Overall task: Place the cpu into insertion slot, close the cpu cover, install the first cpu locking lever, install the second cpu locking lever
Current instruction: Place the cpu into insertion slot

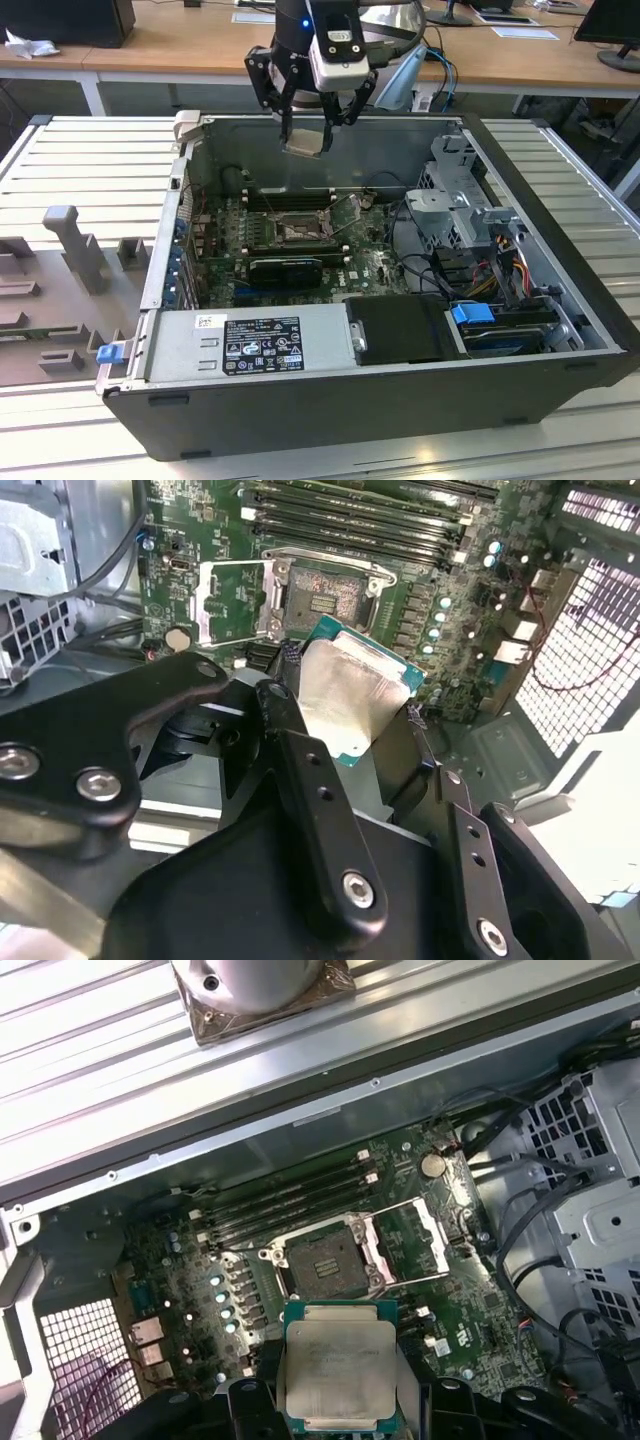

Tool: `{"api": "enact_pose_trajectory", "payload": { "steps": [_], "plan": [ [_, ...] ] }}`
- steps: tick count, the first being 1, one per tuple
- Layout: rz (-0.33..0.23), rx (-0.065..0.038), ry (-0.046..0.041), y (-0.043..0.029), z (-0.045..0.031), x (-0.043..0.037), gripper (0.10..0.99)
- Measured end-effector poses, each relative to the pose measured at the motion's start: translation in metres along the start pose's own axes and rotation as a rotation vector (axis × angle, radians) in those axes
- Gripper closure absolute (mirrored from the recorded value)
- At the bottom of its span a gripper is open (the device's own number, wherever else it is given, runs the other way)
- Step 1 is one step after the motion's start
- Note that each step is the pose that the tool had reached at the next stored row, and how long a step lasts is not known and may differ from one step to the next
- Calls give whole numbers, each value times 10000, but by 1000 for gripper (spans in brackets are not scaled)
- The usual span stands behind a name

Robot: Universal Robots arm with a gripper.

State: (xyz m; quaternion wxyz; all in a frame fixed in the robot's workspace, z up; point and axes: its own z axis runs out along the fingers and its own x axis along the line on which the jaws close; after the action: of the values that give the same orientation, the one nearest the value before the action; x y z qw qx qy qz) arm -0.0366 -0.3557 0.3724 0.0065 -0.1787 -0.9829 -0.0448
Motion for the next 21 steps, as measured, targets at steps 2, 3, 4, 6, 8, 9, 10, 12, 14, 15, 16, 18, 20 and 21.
{"api": "enact_pose_trajectory", "payload": {
  "steps": [2,3,4,6,8,9,10,12,14,15,16,18,20,21],
  "plan": [
    [196,-6,-17,0,0,0,557],
    [286,-8,-25,0,0,0,557],
    [348,-10,-30,0,0,0,557],
    [508,-14,-44,0,1,0,557],
    [626,-18,-54,0,1,0,557],
    [690,-20,-59,0,1,0,557],
    [748,-21,-65,0,1,0,557],
    [885,-26,-77,0,2,0,557],
    [1103,-32,-95,0,2,-1,557],
    [1168,-33,-101,0,2,-1,557],
    [1216,-35,-105,0,2,-1,557],
    [1522,-44,-131,0,3,-1,557],
    [1756,-51,-151,0,3,-2,557],
    [1820,-53,-157,0,3,-2,557]
  ]
}}
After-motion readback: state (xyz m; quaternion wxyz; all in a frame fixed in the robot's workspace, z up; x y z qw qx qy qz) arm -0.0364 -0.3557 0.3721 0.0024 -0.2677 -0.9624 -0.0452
